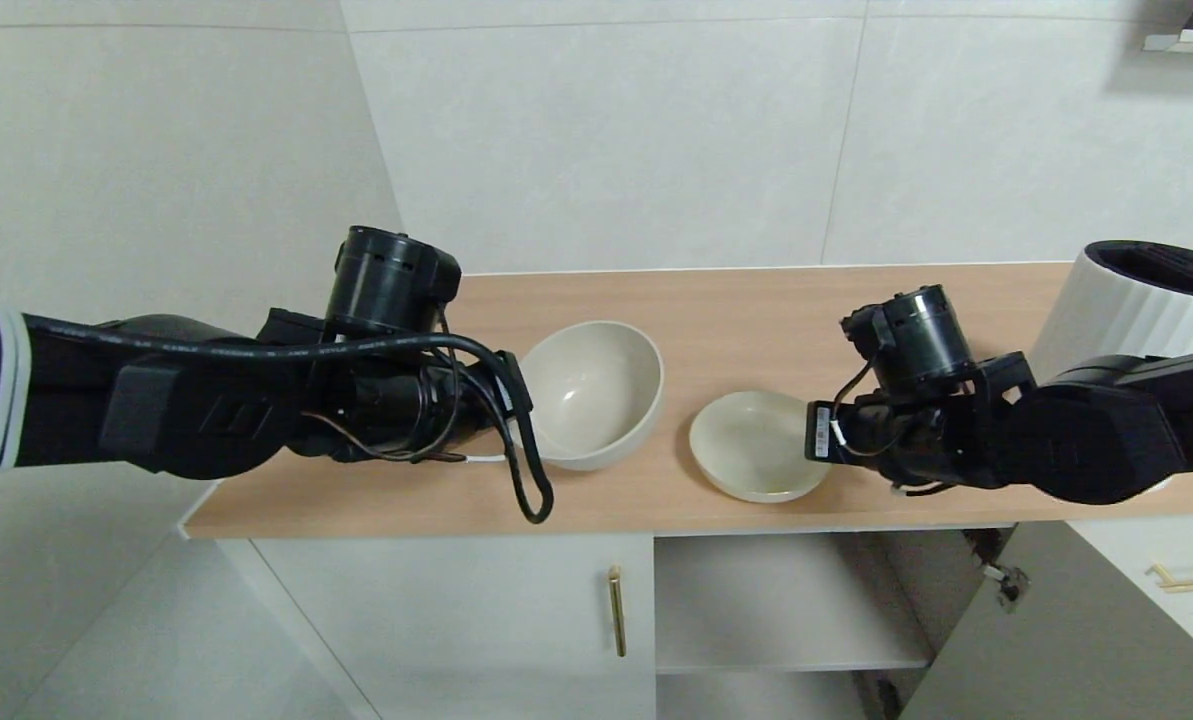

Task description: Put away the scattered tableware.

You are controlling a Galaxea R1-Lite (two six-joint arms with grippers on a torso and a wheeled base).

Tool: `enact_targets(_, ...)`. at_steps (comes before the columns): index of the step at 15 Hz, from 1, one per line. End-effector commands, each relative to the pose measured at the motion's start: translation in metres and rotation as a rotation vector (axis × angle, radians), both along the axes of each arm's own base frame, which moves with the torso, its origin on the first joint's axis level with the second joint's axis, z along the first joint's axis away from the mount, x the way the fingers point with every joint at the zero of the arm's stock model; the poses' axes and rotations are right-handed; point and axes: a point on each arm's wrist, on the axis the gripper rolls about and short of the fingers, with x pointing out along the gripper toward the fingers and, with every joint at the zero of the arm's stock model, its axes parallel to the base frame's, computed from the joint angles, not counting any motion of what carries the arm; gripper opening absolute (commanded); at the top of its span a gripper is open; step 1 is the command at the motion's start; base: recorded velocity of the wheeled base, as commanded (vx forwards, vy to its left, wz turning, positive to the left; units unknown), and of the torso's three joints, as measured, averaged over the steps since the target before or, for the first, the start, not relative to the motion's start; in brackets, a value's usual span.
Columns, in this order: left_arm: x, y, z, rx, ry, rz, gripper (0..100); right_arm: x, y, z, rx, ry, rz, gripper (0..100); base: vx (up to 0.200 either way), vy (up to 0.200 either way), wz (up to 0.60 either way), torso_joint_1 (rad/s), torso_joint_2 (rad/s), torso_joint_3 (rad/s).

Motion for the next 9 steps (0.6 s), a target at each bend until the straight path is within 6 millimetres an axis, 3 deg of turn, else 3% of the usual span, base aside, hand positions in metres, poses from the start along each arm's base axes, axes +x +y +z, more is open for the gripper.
enact_targets(1, -0.014, 0.007, 0.012, -0.011, -0.021, 0.001, 0, -0.011, -0.006, 0.018, 0.027, -0.036, 0.007, 0, 0.000, 0.000, 0.00, 0.000, 0.00, 0.000)
enact_targets(6, -0.066, 0.040, 0.033, 0.055, -0.089, -0.042, 0, -0.067, -0.035, 0.063, 0.151, -0.087, 0.153, 0, 0.000, 0.000, 0.00, 0.000, 0.00, 0.000)
enact_targets(7, -0.088, 0.049, 0.035, 0.067, -0.110, -0.064, 0, -0.089, -0.047, 0.071, 0.138, -0.064, 0.203, 0, 0.000, 0.000, 0.00, 0.000, 0.00, 0.000)
enact_targets(9, -0.098, 0.053, 0.036, 0.071, -0.122, -0.098, 0, -0.099, -0.052, 0.075, 0.133, -0.053, 0.224, 0, 0.000, 0.000, 0.00, 0.000, 0.00, 0.000)
